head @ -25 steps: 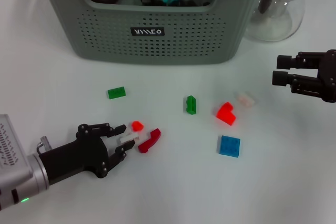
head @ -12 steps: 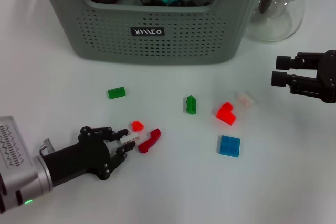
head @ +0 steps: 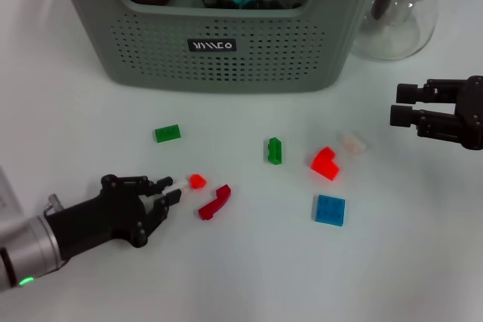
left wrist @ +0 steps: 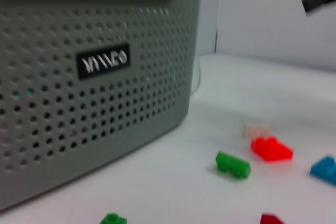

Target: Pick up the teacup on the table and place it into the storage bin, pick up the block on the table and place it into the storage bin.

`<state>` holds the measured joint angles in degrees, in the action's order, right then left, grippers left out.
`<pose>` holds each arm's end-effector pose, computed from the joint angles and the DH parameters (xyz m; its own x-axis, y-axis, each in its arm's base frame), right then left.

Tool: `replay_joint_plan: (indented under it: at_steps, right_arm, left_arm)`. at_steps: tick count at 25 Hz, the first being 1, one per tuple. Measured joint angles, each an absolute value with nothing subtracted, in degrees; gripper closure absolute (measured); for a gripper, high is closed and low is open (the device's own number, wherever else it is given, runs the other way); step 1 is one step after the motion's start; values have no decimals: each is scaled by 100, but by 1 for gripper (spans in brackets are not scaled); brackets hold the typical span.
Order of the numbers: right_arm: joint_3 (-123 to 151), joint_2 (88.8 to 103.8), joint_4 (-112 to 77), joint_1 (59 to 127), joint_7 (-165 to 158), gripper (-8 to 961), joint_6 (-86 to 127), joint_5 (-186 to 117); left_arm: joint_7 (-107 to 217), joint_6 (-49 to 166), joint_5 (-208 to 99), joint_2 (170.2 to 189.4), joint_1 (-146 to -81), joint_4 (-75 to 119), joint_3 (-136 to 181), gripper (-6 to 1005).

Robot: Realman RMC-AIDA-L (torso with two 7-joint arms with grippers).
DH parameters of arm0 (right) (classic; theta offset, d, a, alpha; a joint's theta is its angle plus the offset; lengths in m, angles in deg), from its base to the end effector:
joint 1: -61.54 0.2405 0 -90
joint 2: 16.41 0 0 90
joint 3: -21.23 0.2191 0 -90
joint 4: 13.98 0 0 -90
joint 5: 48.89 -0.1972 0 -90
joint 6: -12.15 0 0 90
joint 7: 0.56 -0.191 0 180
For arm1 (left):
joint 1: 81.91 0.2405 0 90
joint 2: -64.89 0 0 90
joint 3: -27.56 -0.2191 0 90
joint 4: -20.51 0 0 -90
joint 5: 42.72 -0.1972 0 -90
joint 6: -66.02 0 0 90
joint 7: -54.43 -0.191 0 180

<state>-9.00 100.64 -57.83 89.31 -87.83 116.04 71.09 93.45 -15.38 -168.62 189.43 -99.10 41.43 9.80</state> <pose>0.2164 0.2924 0.0193 0.7304 -0.4323 -0.5288 -0.5234 -0.8517 -0.0267 -0.2914 0.2354 -0.0821 0.8368 0.2472 0.4885 0.4626 -0.7964 -0.3896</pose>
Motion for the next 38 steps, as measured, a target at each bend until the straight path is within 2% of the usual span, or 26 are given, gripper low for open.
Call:
replay_joint_plan:
  at_steps: [2,8,12,16,18,21,24,26,30,38]
  right_arm:
    - [-900,10060,-5783,8931,-8784,453,11605,7109]
    - [-901,10050,-5783,8944,-8784,453,11604,7110]
    - [-900,10053,-5783,8998,-8784,453,11582,7109]
    - [-907,10077,-5795,9056,-8782,453,11556,7121]
    - [-908,10080,-5781,9105,-8783,454,11543,7155]
    - [-912,10083,-5773,9151,-8781,454,11533,7172]
    - [-921,10087,-5772,9162,-8767,454,11534,7174]
    - [-927,10090,-5770,9166,-8762,454,11532,7175]
    - [-927,10103,-5742,9168,-8752,454,11534,7178]
    - [-919,10110,-5722,9195,-8732,453,11531,7149]
  left_arm:
    - [9647,-1863,-16852,18929,-9879,4321,992,832]
    - [10429,-3760,-16790,18826,-9881,4992,1384,813]
    - [11341,-5140,-16111,18676,-10242,5233,1985,800]
    - [12678,-5005,-15286,18556,-10982,5643,2045,788]
    - [13407,-4568,-15239,18449,-11546,5940,1991,781]
    - [14496,-3507,-15268,18198,-12309,6205,1391,772]
    - [15862,-1756,-15287,17849,-13047,6329,-303,762]
    - [16151,-1242,-15320,17805,-13194,6353,-745,756]
    - [16876,567,-15829,17836,-13699,6315,-2205,743]
    - [17702,2375,-17750,18411,-14097,6145,-3432,718]
